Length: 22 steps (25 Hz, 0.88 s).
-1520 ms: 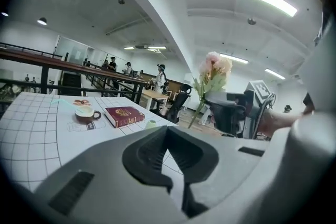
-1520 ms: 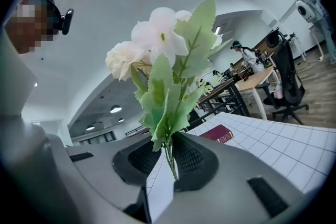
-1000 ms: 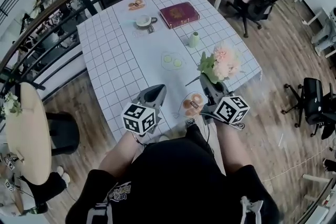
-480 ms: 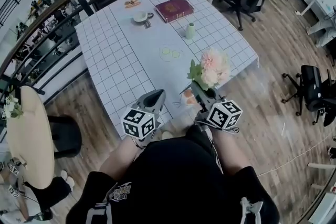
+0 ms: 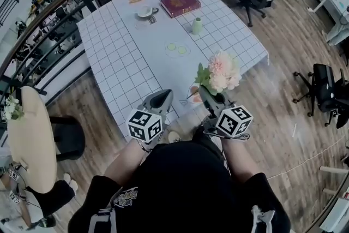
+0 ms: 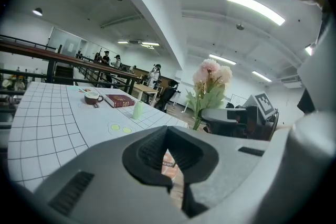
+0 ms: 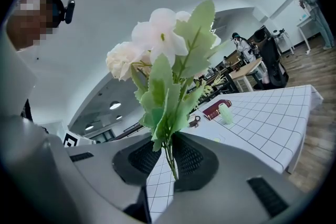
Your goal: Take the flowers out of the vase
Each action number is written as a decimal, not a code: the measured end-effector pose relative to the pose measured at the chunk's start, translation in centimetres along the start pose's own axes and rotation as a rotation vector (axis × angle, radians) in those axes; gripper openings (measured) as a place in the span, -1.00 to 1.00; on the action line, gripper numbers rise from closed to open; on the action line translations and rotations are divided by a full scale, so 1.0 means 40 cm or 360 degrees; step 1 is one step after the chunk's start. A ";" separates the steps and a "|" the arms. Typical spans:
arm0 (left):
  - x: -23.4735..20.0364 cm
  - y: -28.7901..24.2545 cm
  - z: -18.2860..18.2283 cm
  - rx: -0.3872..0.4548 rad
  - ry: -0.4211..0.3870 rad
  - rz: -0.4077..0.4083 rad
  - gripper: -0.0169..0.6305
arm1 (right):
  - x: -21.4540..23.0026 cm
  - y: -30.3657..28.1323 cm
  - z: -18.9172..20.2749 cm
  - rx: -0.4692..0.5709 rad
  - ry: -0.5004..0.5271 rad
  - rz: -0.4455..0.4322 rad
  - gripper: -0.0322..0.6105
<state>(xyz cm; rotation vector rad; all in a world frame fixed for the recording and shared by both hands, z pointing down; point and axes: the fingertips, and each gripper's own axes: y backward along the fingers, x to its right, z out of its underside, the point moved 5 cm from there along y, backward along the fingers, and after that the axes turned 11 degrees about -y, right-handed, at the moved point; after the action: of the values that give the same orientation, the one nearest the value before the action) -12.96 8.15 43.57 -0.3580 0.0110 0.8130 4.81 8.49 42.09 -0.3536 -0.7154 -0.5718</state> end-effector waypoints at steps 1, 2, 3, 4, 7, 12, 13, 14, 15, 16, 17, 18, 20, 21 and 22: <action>0.000 0.000 0.001 0.0000 -0.0003 0.0002 -0.93 | -0.001 0.001 0.003 0.0002 0.0002 0.0001 -0.67; 0.000 0.000 0.003 0.0000 -0.0006 0.0005 -0.92 | -0.001 0.002 0.006 0.0003 0.0003 0.0002 -0.67; 0.001 0.002 0.004 0.0002 -0.0009 0.0006 -0.92 | -0.001 0.004 0.010 0.0002 0.0002 0.0004 -0.67; 0.001 0.003 0.004 0.0003 -0.0010 0.0007 -0.93 | -0.002 0.005 0.014 0.0001 0.0001 0.0006 -0.67; 0.002 0.008 0.003 0.0002 -0.0014 0.0011 -0.93 | -0.005 0.011 0.017 0.0007 0.0000 0.0012 -0.67; 0.003 0.008 0.009 -0.0016 -0.0003 0.0023 -0.93 | -0.006 0.018 0.021 0.0024 -0.0004 0.0026 -0.67; 0.003 0.008 0.011 -0.0020 0.0002 0.0025 -0.93 | -0.006 0.019 0.023 0.0023 -0.0006 0.0029 -0.67; 0.004 0.007 0.012 -0.0023 0.0005 0.0028 -0.93 | -0.006 0.020 0.025 0.0024 -0.0008 0.0032 -0.67; 0.004 0.007 0.012 -0.0024 0.0005 0.0032 -0.92 | -0.006 0.021 0.026 0.0025 -0.0009 0.0035 -0.67; 0.005 0.006 0.012 -0.0024 0.0004 0.0036 -0.93 | -0.005 0.021 0.027 0.0028 -0.0009 0.0038 -0.67; 0.006 0.006 0.012 -0.0023 0.0003 0.0040 -0.93 | -0.005 0.021 0.027 0.0031 -0.0008 0.0041 -0.67; 0.006 0.005 0.012 -0.0022 0.0001 0.0045 -0.92 | -0.005 0.021 0.026 0.0034 -0.0006 0.0043 -0.67; 0.007 0.004 0.011 -0.0019 -0.0001 0.0051 -0.93 | -0.008 0.021 0.024 0.0037 0.0002 0.0044 -0.67; 0.008 0.005 0.010 -0.0018 -0.0002 0.0053 -0.92 | -0.010 0.021 0.023 0.0038 0.0007 0.0043 -0.67; 0.008 0.005 0.008 -0.0017 -0.0003 0.0055 -0.92 | -0.012 0.021 0.022 0.0038 0.0013 0.0044 -0.67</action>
<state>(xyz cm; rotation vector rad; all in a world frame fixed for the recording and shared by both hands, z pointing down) -12.92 8.61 43.76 -0.3678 0.0109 0.8479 4.59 9.77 42.30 -0.3380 -0.7079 -0.5380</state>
